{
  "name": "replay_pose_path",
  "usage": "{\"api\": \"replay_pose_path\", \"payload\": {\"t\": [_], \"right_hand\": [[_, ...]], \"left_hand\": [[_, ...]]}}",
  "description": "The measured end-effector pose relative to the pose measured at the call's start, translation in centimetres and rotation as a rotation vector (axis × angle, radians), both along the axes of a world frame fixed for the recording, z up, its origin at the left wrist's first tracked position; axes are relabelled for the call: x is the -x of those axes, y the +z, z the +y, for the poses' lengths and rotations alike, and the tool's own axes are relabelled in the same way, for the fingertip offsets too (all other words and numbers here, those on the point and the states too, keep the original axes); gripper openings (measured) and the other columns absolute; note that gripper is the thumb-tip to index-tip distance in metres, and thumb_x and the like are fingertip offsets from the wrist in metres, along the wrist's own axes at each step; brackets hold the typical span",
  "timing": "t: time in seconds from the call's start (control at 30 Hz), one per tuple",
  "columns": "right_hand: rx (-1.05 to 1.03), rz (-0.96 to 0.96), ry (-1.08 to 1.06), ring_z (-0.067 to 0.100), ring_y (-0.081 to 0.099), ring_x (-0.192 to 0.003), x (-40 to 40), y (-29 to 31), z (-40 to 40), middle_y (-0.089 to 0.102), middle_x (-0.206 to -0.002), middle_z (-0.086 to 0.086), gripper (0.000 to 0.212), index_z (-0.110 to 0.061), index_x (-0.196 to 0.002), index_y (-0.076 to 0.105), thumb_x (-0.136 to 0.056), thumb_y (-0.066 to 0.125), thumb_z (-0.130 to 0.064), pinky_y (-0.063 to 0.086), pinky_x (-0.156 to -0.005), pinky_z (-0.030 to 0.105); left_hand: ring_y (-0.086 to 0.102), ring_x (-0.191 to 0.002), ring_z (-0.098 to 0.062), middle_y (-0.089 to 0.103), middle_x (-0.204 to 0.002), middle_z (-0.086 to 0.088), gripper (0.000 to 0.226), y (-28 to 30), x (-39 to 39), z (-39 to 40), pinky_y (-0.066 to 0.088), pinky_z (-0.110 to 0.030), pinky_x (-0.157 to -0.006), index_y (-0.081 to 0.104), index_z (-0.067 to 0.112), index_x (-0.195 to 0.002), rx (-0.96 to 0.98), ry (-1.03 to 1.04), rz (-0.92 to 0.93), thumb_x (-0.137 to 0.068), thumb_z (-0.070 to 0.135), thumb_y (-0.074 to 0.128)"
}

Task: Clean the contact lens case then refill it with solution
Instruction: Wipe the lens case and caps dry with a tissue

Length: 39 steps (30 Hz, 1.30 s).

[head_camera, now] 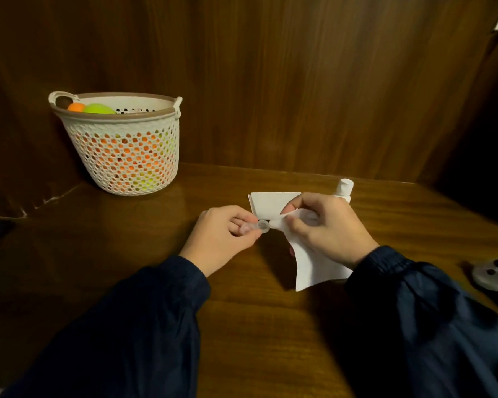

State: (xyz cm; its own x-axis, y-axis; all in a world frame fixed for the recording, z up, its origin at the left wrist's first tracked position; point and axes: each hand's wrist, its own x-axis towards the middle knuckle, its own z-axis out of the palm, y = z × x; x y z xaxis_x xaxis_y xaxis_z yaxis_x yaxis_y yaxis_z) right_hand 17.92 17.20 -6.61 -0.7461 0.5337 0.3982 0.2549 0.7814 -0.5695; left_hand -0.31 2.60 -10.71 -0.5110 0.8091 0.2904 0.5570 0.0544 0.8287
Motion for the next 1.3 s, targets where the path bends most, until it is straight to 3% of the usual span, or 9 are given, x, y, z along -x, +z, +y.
{"api": "replay_pose_path", "payload": {"t": [0.2,0.3,0.47,0.63,0.77,0.93,1.3], "right_hand": [[-0.148,0.005,-0.011,0.002,0.069,-0.095,2.8,-1.9,-0.4,0.075,-0.098,-0.021,0.006,-0.034,-0.099,0.074,-0.096,0.069,-0.032,0.061,-0.089,0.034],[-0.177,-0.029,0.011,-0.002,0.066,-0.096,3.2,-2.8,-0.3,0.073,-0.1,-0.024,0.007,-0.036,-0.102,0.074,-0.096,0.071,-0.034,0.059,-0.089,0.029],[-0.168,0.004,-0.01,-0.012,0.063,-0.095,2.9,-2.9,0.0,0.07,-0.093,-0.03,0.009,-0.04,-0.098,0.072,-0.094,0.075,-0.032,0.045,-0.078,0.005],[-0.171,-0.018,-0.005,-0.004,0.067,-0.097,2.3,-2.9,0.0,0.075,-0.104,-0.02,0.015,-0.033,-0.11,0.079,-0.097,0.071,-0.035,0.054,-0.089,0.019],[-0.112,0.1,-0.02,0.005,0.066,-0.079,1.5,-2.6,0.1,0.071,-0.083,-0.016,0.019,-0.036,-0.109,0.068,-0.094,0.079,-0.032,0.05,-0.067,0.013],[-0.127,0.012,0.018,-0.01,0.064,-0.099,1.6,-2.8,0.2,0.074,-0.094,-0.025,0.006,-0.03,-0.1,0.081,-0.095,0.078,-0.03,0.046,-0.08,0.001],[-0.104,-0.054,0.059,-0.01,0.066,-0.093,1.3,-2.7,0.3,0.073,-0.091,-0.027,0.009,-0.032,-0.097,0.083,-0.091,0.081,-0.025,0.047,-0.076,0.0]], "left_hand": [[0.079,-0.09,-0.007,0.083,-0.094,0.008,0.026,-0.8,0.2,0.3,0.067,-0.039,-0.085,0.079,0.018,-0.114,-0.051,0.011,-0.099,-0.089,0.018,0.084],[0.078,-0.094,-0.006,0.083,-0.096,0.008,0.026,-1.0,0.3,0.5,0.066,-0.037,-0.089,0.08,0.018,-0.114,-0.047,-0.002,-0.122,-0.088,0.016,0.084],[0.079,-0.097,-0.006,0.083,-0.101,0.007,0.028,-1.1,0.4,0.7,0.066,-0.033,-0.089,0.08,0.017,-0.116,-0.06,-0.071,-0.263,-0.089,0.012,0.084],[0.078,-0.103,-0.007,0.083,-0.106,0.006,0.032,-1.2,0.3,0.8,0.064,-0.028,-0.09,0.079,0.018,-0.118,-0.073,-0.136,-0.362,-0.087,0.014,0.086],[0.078,-0.104,-0.006,0.083,-0.106,0.006,0.034,-1.0,0.4,0.7,0.063,-0.023,-0.089,0.076,0.018,-0.122,-0.073,-0.178,-0.397,-0.089,0.013,0.085],[0.079,-0.101,-0.006,0.083,-0.104,0.009,0.032,-1.4,0.2,0.6,0.064,-0.026,-0.089,0.078,0.016,-0.121,-0.063,-0.158,-0.332,-0.09,0.013,0.084],[0.081,-0.097,-0.015,0.083,-0.102,0.002,0.035,-1.8,0.0,1.0,0.066,-0.031,-0.081,0.077,0.013,-0.121,-0.077,-0.174,-0.388,-0.087,0.009,0.085]]}}
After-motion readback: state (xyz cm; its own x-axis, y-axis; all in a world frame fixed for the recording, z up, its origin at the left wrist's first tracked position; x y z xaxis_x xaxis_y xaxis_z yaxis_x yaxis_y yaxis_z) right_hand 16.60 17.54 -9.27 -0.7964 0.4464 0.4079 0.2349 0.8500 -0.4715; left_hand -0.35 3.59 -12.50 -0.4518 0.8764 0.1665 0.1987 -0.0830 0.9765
